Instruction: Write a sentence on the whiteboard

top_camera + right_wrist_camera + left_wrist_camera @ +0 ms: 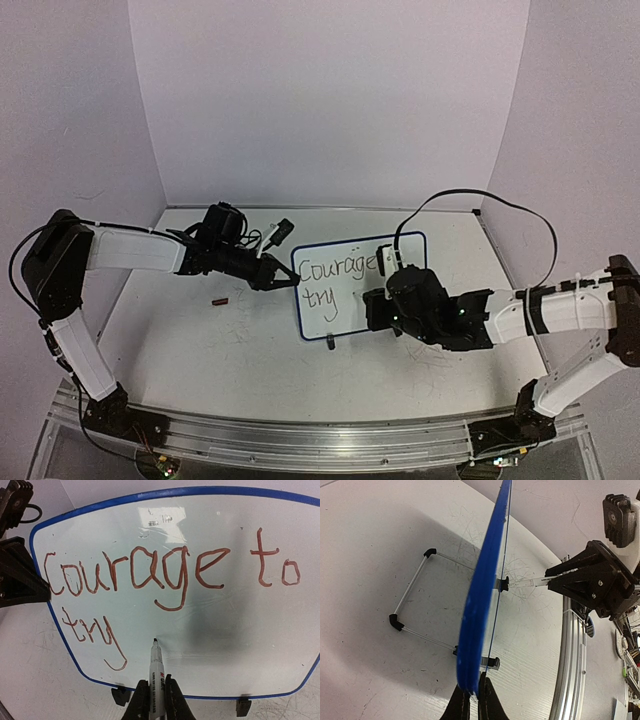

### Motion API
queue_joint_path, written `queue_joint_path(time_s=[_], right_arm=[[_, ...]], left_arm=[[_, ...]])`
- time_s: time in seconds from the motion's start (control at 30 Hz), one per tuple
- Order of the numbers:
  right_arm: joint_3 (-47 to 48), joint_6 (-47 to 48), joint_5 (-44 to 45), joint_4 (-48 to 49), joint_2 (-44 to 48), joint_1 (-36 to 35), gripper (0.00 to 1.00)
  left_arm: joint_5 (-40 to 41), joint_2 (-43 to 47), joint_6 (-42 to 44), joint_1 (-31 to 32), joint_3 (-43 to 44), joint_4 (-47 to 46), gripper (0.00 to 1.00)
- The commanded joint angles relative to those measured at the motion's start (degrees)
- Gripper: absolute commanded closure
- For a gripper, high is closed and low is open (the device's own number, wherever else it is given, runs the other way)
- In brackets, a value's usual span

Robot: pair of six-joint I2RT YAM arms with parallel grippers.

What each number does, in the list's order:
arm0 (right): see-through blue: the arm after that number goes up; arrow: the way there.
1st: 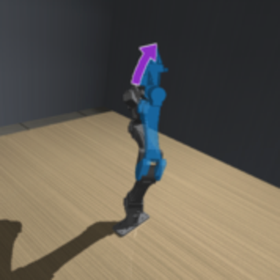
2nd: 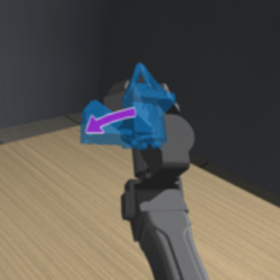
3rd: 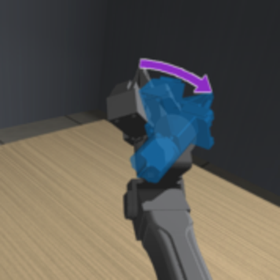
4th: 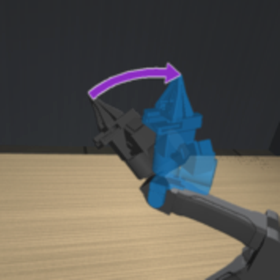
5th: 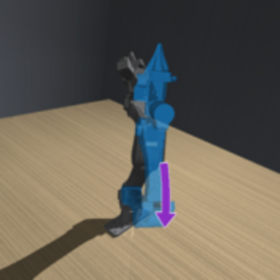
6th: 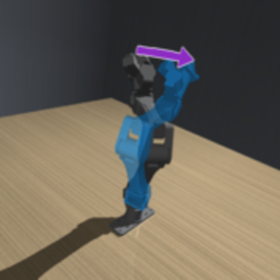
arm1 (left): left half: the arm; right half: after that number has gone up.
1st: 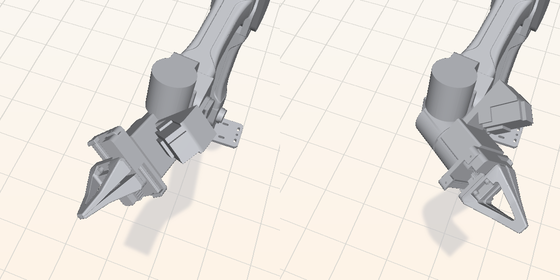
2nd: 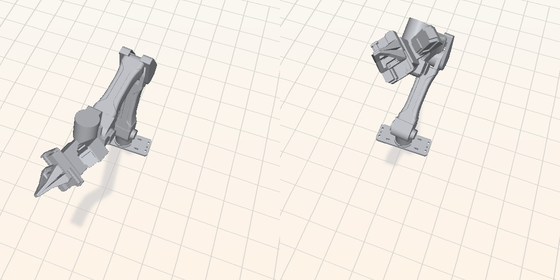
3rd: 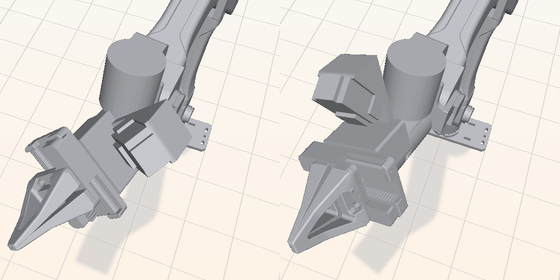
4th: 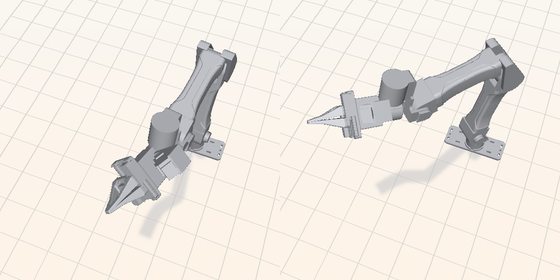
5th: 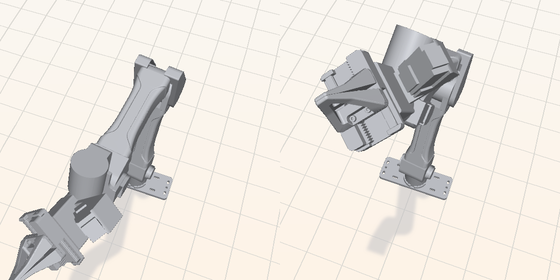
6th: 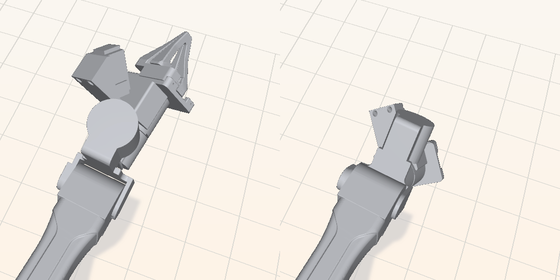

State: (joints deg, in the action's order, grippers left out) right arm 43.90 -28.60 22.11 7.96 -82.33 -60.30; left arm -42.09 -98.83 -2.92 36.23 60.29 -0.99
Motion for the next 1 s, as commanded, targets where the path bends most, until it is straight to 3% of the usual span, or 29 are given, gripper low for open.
queue_joint_path(time_s=[0.0, 0.5, 0.97], right_arm=[[1.84, -0.43, 2.43, 1.35, -1.0, 0.43, 1.0], [5.1, 1.92, 1.91, 1.03, -3.98, 0.67, 1.0], [2.53, -0.48, -1.8, 0.74, -4.11, 0.29, 1.0]], left_arm=[[1.6, 1.0, 2.83, 0.55, -1.11, 3.81, 1.0], [1.13, 0.87, 2.83, 0.53, -0.96, 3.79, 1.0], [1.3, 1.09, 2.83, 0.51, -1.01, 3.84, 1.0]])
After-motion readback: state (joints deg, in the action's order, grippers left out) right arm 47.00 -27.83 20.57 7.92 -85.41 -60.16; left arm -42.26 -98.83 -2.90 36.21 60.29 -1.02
